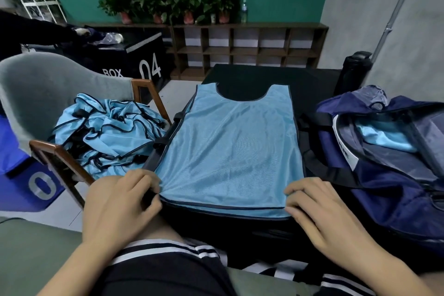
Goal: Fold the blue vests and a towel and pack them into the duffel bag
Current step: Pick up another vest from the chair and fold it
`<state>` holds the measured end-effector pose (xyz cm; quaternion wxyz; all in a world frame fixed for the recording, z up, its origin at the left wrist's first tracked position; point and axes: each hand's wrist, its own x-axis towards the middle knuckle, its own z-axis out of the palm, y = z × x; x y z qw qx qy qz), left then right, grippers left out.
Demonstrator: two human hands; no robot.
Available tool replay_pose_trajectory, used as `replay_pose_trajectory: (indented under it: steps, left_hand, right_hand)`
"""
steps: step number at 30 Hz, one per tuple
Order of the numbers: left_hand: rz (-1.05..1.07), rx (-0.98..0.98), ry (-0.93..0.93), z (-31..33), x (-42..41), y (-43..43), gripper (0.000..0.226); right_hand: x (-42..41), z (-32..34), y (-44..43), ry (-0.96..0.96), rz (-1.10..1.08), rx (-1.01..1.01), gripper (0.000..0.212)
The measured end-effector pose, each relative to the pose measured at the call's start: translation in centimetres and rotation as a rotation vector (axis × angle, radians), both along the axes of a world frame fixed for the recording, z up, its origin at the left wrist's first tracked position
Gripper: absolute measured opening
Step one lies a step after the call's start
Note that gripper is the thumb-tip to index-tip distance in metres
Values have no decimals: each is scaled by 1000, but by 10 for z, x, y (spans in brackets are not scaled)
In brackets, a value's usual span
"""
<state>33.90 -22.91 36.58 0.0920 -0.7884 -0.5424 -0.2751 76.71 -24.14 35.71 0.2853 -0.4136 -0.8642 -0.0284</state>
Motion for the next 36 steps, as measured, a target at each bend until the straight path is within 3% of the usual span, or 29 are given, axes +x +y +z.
replay_pose_trajectory:
  steps: [8, 12, 17, 20, 27, 36]
  left_hand:
    - [80, -132, 246, -1, 7, 1, 48]
    - [101, -200, 193, -9, 7, 10, 60]
    - [52, -105, 113, -3, 7, 4, 37]
    - [137, -90, 77, 0, -4, 0, 16]
    - [243, -143, -171, -8, -19, 3, 23]
    - [126, -225, -731, -6, -19, 6, 34]
  right_hand:
    - [2, -19, -4, -90, -23, -7, 12]
    - [6, -34, 0, -141, -78, -21, 43]
    - [7, -33, 1, -46, -81, 42, 26]
    - [9, -33, 1, 28, -105, 58, 23]
    - [14, -32, 1, 194, -152, 35, 16]
    - [10, 4, -8, 372, -228, -132, 12]
